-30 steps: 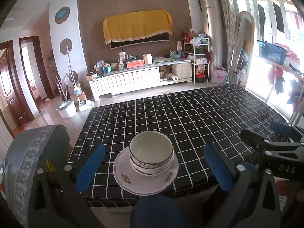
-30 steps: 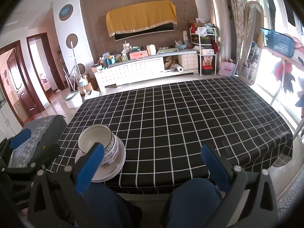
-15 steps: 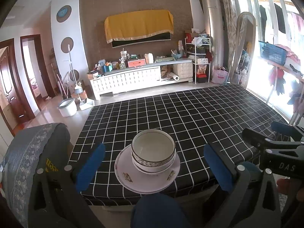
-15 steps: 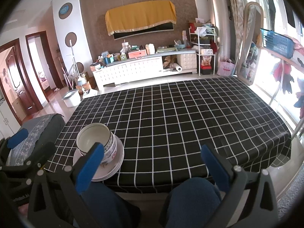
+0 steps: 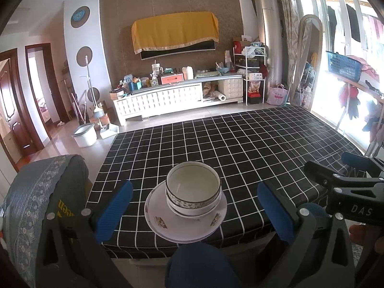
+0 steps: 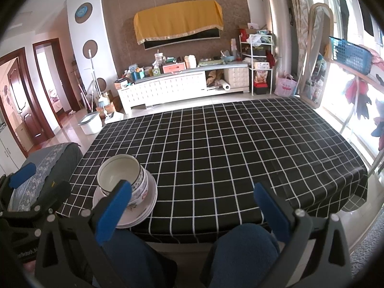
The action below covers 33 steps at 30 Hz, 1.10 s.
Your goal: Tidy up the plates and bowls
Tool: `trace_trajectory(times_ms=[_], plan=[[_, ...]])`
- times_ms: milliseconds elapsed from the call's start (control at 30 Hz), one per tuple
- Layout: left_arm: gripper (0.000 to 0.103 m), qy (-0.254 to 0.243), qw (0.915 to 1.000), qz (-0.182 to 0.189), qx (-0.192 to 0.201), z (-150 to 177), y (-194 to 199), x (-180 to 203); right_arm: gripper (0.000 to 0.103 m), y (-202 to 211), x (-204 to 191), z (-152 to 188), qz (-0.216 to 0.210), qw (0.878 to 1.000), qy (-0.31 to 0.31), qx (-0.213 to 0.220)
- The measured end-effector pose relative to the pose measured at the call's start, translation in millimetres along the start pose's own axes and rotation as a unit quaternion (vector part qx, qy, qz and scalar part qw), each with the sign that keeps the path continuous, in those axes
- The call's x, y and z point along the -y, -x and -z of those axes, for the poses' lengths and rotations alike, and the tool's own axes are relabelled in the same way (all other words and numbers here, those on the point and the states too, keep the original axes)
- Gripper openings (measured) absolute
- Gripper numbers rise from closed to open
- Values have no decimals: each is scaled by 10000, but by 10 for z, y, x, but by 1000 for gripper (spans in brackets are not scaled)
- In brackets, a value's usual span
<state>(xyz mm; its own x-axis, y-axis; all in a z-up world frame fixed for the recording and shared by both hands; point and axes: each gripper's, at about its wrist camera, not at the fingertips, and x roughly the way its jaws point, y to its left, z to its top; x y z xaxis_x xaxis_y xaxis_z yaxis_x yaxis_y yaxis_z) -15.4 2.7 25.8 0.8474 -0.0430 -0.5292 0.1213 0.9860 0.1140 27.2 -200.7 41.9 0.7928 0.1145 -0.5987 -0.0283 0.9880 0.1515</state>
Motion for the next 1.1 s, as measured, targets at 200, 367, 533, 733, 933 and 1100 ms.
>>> trace_trajectory(times_ms=[200, 367, 533, 733, 933, 1100], plan=[[103, 23, 10000, 8, 1, 4, 12, -2, 103, 4, -3, 1, 4, 10000, 10, 8], [103, 23, 10000, 14, 5, 12, 18, -8, 103, 15, -1, 6, 5, 10000, 29, -14], [103, 38, 10000, 17, -9, 24, 29, -9, 103, 31, -9, -6, -1, 10000, 32, -4], [103, 41, 10000, 21, -3, 25, 29, -13, 103, 26, 8, -21, 2, 10000, 35, -8], [103, 35, 10000, 10, -5, 23, 29, -13, 103, 26, 7, -20, -2, 10000, 37, -7], [103, 29, 10000, 12, -5, 24, 29, -13, 103, 26, 3, -17, 1, 10000, 31, -7]])
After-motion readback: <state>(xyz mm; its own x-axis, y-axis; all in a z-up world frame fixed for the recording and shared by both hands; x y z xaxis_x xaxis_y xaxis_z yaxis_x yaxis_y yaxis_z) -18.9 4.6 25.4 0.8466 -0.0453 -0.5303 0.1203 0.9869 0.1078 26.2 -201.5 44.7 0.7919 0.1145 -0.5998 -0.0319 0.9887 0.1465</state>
